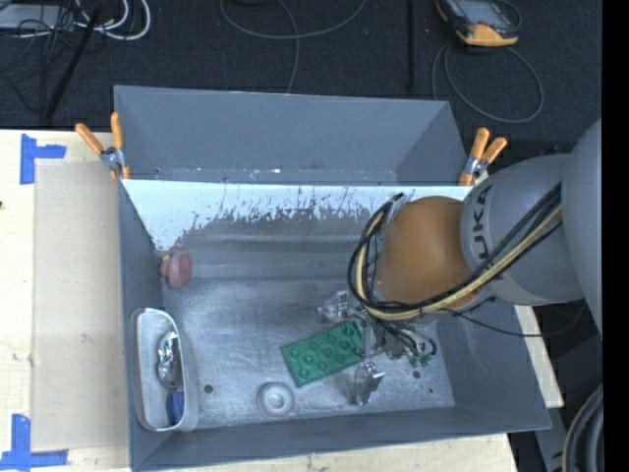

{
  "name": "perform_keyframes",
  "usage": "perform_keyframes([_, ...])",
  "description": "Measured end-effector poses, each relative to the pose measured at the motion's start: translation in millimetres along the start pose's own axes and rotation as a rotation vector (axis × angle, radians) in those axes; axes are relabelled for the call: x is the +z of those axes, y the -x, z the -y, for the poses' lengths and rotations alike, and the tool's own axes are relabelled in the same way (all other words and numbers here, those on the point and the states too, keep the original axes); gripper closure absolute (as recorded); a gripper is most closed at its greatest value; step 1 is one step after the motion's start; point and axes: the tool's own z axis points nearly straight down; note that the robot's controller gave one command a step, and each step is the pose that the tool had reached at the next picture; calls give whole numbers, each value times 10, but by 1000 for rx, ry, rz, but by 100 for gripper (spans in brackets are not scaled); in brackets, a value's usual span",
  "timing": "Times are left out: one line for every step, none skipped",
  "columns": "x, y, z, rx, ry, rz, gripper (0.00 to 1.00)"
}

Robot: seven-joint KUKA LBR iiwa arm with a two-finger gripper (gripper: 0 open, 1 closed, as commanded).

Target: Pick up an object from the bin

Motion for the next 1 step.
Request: perform_keyframes([-307, 40, -134, -111, 1, -2, 0])
